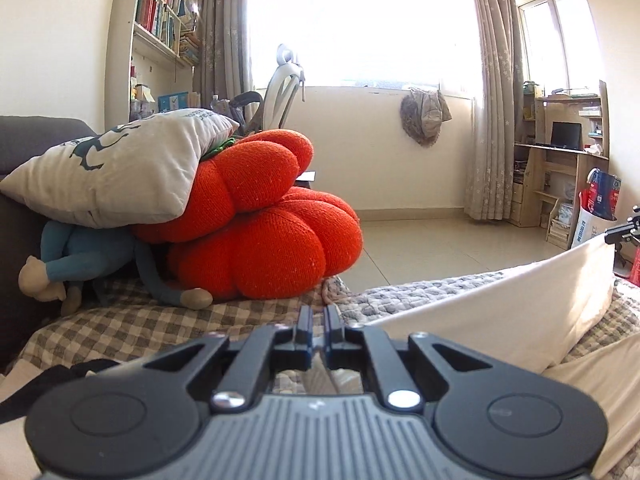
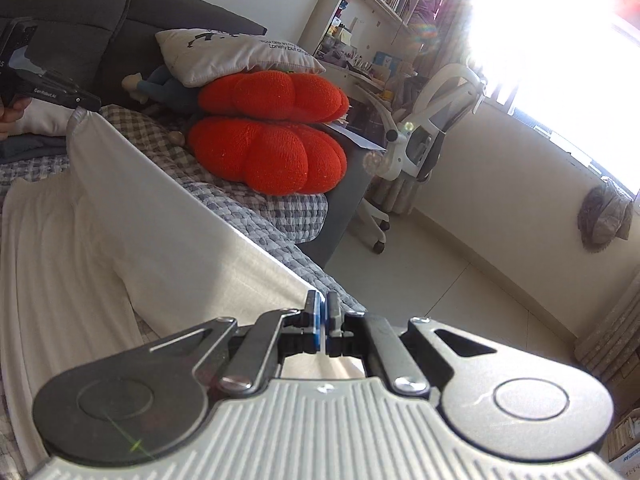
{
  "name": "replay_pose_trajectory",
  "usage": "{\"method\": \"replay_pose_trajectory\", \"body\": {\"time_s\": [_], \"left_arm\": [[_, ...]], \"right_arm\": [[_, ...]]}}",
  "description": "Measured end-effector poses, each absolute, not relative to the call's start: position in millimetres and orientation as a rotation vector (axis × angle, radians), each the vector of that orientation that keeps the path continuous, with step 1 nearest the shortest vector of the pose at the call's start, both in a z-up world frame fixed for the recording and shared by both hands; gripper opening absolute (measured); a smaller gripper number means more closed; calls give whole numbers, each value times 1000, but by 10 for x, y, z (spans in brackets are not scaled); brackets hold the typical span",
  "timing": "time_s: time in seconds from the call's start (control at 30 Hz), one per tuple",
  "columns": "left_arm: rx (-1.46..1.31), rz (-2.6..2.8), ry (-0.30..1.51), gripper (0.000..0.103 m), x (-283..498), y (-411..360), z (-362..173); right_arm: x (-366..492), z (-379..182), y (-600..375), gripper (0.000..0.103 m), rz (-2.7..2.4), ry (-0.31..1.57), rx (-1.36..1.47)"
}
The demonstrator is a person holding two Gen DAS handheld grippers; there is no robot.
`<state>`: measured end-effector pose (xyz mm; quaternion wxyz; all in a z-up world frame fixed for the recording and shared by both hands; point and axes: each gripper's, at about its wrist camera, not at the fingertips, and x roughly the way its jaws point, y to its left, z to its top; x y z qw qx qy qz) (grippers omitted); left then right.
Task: Fold clothes
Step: 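Hold the waistband with the left gripper while the right gripper pulls the pant leg taut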
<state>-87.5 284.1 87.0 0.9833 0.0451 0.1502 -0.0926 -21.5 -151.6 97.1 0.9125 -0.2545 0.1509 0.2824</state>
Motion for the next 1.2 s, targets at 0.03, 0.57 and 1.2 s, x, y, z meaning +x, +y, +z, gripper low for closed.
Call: {"method": "replay_pose_trajectory", "body": {"time_s": [0.03,0.57,1.2], "left_arm": [[101,-186,298,2,-968,2844,862],[-145,-239,601,11,-1242,2899,654],[-417,192,925,26,-720,2524,309]], "right_arm": [[-325,951,-1531,1,573,312,-534],[-934,472,-1413,1,512,464,-597],[-179,644,-1179,2,327,606,-564]]}}
